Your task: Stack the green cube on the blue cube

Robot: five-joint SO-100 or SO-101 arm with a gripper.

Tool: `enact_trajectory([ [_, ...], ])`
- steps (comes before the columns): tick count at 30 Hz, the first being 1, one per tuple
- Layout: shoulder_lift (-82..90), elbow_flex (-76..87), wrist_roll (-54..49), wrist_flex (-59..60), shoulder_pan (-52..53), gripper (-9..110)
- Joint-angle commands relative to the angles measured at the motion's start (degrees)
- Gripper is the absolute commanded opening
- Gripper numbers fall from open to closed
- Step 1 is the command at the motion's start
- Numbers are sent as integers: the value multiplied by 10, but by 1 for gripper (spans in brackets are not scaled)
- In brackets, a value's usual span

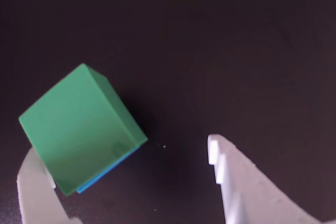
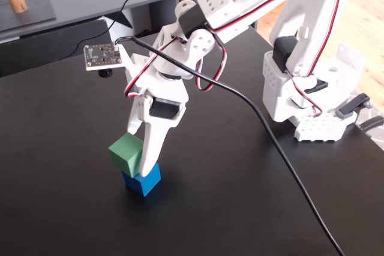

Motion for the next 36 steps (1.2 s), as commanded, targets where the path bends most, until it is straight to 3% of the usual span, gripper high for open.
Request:
enact_trajectory([
  [1,47,-5,4,-10,7,39],
  [11,134,-28,9,95,6,41],
  [23,358,-24,20,271,-54,40],
  [26,428,4,21,297,-70,30],
  [31,520,34,32,359,-94,2],
  [36,634,103,37,411,-117,0],
])
